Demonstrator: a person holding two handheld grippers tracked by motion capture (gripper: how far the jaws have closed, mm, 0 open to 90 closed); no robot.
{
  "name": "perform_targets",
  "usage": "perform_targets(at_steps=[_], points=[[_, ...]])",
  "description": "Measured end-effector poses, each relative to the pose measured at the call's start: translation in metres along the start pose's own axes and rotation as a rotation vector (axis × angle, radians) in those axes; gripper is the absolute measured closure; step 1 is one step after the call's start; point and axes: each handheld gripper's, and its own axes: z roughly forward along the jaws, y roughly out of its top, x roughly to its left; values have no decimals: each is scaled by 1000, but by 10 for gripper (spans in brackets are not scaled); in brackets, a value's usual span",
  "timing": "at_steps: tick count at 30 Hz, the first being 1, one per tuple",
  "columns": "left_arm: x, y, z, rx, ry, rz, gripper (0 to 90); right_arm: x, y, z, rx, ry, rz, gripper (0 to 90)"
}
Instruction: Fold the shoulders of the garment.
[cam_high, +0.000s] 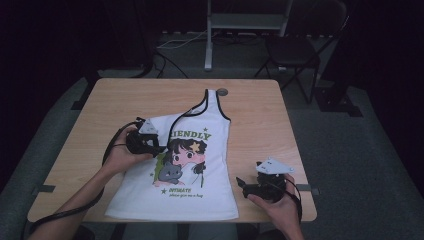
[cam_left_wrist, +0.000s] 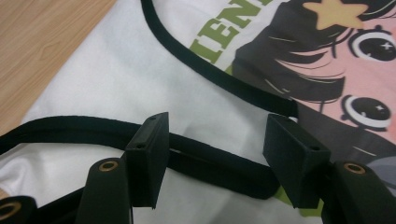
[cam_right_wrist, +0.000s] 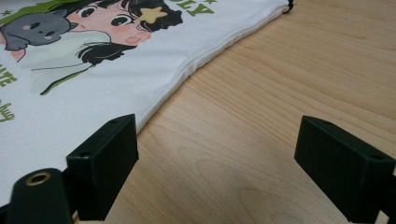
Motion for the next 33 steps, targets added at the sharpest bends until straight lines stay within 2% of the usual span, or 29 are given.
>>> perform_targets(at_steps=[7,10,13,15,18,20,23,24,25,27,28,31,32,33], points=[[-3,1,-4,-16,-8,-10,382,-1,0,0,0,-3,3,131],[-4,-1,-2,-2,-11,-5,374,-1,-1,-1,-1,-2,4,131],[-3,-5,-3,-20,-16,-40,368,-2,-1,-1,2,-4,6,131],[-2,-5,-8,-49,-18,-60,360,-2,-1,-1,-3,-5,6,131],[-2,-6,-17,-97,-41,-105,307,-3,-1,-2,-2,-7,13,131],[0,-9,-25,-137,-58,-134,306,-4,-1,-1,-5,-7,13,131],[5,-15,-36,-187,-76,-193,286,-5,-1,-1,-5,-6,13,131],[7,-18,-39,-197,-86,-216,252,-5,-1,-1,-5,-5,14,131],[10,-21,-42,-215,-109,-244,196,-5,-1,-1,-5,-5,16,131],[17,-29,-49,-269,-155,-293,195,-6,-1,-1,-6,-4,18,131],[22,-33,-52,-285,-154,-321,195,-6,-1,0,-6,-4,18,131],[34,-43,-67,-338,-115,-373,195,-6,0,0,-6,-1,18,131],[38,-49,-77,-355,-85,-382,195,-6,0,0,-5,-1,17,131],[38,-49,-77,-355,-85,-382,195,-6,0,0,-5,-1,17,131]])
